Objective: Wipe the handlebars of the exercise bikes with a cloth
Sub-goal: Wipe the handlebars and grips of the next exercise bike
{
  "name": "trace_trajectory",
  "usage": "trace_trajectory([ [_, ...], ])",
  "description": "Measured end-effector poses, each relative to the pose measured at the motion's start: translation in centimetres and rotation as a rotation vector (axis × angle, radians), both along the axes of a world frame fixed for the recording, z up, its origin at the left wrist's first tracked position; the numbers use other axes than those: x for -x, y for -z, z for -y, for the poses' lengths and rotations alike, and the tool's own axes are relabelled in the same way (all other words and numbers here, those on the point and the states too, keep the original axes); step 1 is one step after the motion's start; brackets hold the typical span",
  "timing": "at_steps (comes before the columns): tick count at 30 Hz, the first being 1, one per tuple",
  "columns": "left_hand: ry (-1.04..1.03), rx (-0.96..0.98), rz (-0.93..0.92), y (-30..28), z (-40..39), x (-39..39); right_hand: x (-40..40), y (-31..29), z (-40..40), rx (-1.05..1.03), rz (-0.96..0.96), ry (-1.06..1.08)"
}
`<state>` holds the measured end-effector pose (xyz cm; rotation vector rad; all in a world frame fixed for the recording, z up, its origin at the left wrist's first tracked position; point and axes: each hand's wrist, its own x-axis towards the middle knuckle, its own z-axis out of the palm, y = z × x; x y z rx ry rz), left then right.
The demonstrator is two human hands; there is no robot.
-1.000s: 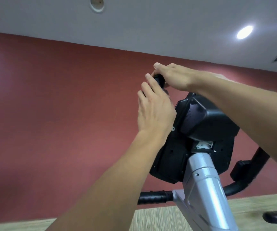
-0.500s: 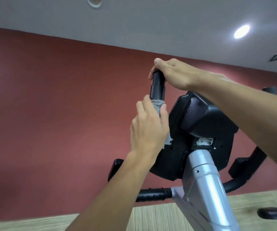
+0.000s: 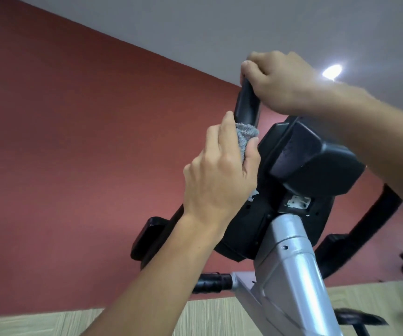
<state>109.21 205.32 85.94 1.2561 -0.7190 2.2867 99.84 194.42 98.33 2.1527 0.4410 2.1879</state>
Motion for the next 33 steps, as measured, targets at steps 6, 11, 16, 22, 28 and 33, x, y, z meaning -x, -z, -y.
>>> trace_trajectory([
  [6,0.069,-0.002,0.03,0.9,-0.7,-1.4,-0.6,2.4,-1.9,0.183,0.166,0.462],
  [11,0.159,-0.003,0.034,1.8,-2.0,-2.9,-0.7,3.9,-1.9,0.357,0.023,0.539],
  [16,0.191,-0.085,0.024,3.6,-4.1,-6.2,-0.1,7.4,-3.0,0.364,0.024,0.746],
  [22,0.086,-0.047,0.12,7.1,-6.2,-11.5,-2.0,11.9,-4.2,0.199,0.029,0.644],
  [28,0.077,0.014,0.127,6.4,-5.0,-10.6,-3.1,12.5,-4.7,0.145,-0.008,0.595],
  [33,0.053,0.111,0.197,5.1,-3.6,-9.4,-4.0,12.8,-4.2,0.163,0.082,0.593],
])
